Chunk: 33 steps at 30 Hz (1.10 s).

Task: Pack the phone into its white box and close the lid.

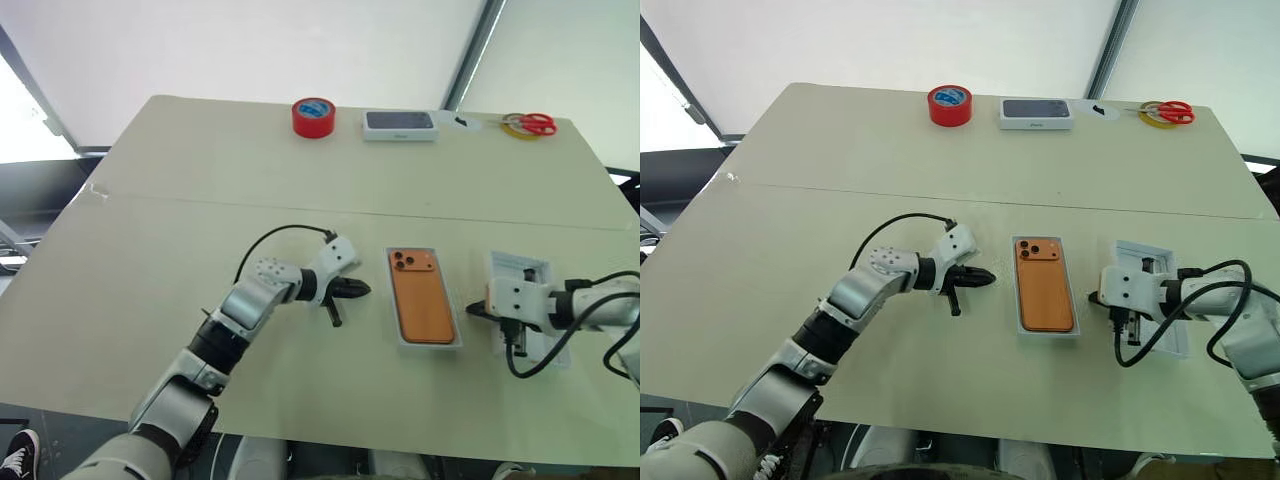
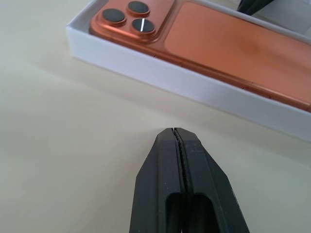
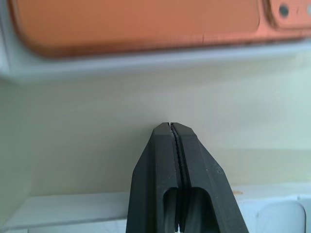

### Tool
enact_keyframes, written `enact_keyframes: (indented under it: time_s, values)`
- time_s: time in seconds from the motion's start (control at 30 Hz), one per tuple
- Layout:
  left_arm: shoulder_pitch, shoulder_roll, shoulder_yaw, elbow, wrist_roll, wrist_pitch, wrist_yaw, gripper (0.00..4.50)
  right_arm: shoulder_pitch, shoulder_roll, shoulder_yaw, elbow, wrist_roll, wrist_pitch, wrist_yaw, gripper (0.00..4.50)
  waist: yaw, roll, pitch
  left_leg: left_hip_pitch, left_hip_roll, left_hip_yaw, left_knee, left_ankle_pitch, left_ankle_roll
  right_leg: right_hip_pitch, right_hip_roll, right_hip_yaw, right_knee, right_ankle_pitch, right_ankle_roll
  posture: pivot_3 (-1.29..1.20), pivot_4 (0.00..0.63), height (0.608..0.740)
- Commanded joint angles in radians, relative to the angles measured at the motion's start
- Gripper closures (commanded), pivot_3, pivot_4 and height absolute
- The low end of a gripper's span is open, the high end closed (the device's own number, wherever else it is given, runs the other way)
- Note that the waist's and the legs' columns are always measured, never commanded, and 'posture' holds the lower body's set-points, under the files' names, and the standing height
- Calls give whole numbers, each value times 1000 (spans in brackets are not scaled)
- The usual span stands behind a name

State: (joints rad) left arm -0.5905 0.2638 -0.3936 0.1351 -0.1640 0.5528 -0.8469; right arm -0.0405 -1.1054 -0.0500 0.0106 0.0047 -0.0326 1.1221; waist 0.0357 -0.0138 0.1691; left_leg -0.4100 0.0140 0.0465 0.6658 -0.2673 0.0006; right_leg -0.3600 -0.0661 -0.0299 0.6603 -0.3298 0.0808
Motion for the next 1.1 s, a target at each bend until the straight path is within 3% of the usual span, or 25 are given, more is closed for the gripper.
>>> enact_keyframes:
  time_s: [0.03, 0.1, 0.17, 0.23, 0.33, 0.5, 0.53, 0.6, 0.67, 0.77, 0.9, 1.1]
  values:
    - [38, 42, 75, -95, -24, -22, 2, 4471, 30, -42, -59, 45, -2, -48, -3, 4500, -2, 0, 0, 0, 0, 0, 0, 0, 0, 0, 0, 0, 0, 0, 0, 0, 150, 740]
    - [75, 82, 111, -150, -49, -5, -15, 4471, 37, -36, -77, 30, 25, -49, 1, 4500, -5, 0, 0, 0, 0, 0, 0, 0, 0, 0, 0, 0, 0, 0, 0, 0, 150, 740]
    - [122, 133, 169, -217, -108, 38, -47, 4471, 0, 13, -103, -51, 156, 106, 10, 4500, -10, 0, 0, 0, 0, 0, 0, 1, -1, 0, 0, 0, 0, 0, 0, 0, 150, 740]
    - [158, 175, 218, -272, -158, 63, -70, 3937, -59, 64, -128, -114, 299, 312, -1, 4245, -25, 1, 0, 0, 1, 0, -1, 1, -2, 0, 0, 0, 0, 0, 0, 0, 150, 740]
    - [202, 233, 271, -332, -196, 35, -105, 2656, -86, 98, -124, -129, 264, 302, -59, 3201, -24, 2, 1, 0, 2, -1, -1, 1, -2, 0, 0, 0, 0, 0, 0, 0, 150, 740]
    - [301, 331, 383, -378, -277, -53, -202, 84, -211, 193, -170, -158, 350, 508, -210, 601, -26, 5, 1, 0, 1, -1, -2, 1, -2, 0, 0, 0, -1, 0, 0, 0, 150, 740]
    - [324, 346, 397, -385, -271, -95, -214, 0, -207, 192, -171, -166, 335, 530, -235, 81, -22, 5, 1, 0, 1, -1, -2, 1, -2, 0, 0, 0, -1, 0, 0, 0, 150, 740]
    - [371, 365, 429, -403, -278, -172, -247, 0, -203, 191, -187, -168, 323, 647, -317, 81, -21, 5, 1, 0, 1, -1, -3, 1, -2, -1, -1, -1, -2, 0, -1, 0, 150, 740]
    - [400, 371, 456, -407, -284, -227, -257, 0, -144, 149, -177, -188, 240, 641, -366, 81, -21, 5, 1, -1, 1, -1, -3, 0, -2, 0, -2, -1, -3, 0, -1, 0, 150, 740]
    - [438, 377, 485, -397, -283, -302, -272, 0, -52, 96, -205, -239, 240, 756, -365, 81, -24, 6, 1, -1, -1, -1, -4, -2, 2, 0, -4, -1, -4, 0, -1, 0, 150, 740]
    - [462, 381, 502, -375, -279, -379, -292, 0, 25, 56, -240, -355, 306, 948, -336, 81, -32, 9, 0, -1, -1, 0, -5, -2, 3, -1, -5, -1, -4, 0, -1, 0, 150, 740]
    - [476, 395, 506, -330, -283, -483, -349, 0, -31, 47, -277, -452, 440, 1367, -355, 81, -45, 10, 0, -1, -1, 0, -6, -2, 3, -1, -4, -1, -4, 0, -1, 0, 150, 740]
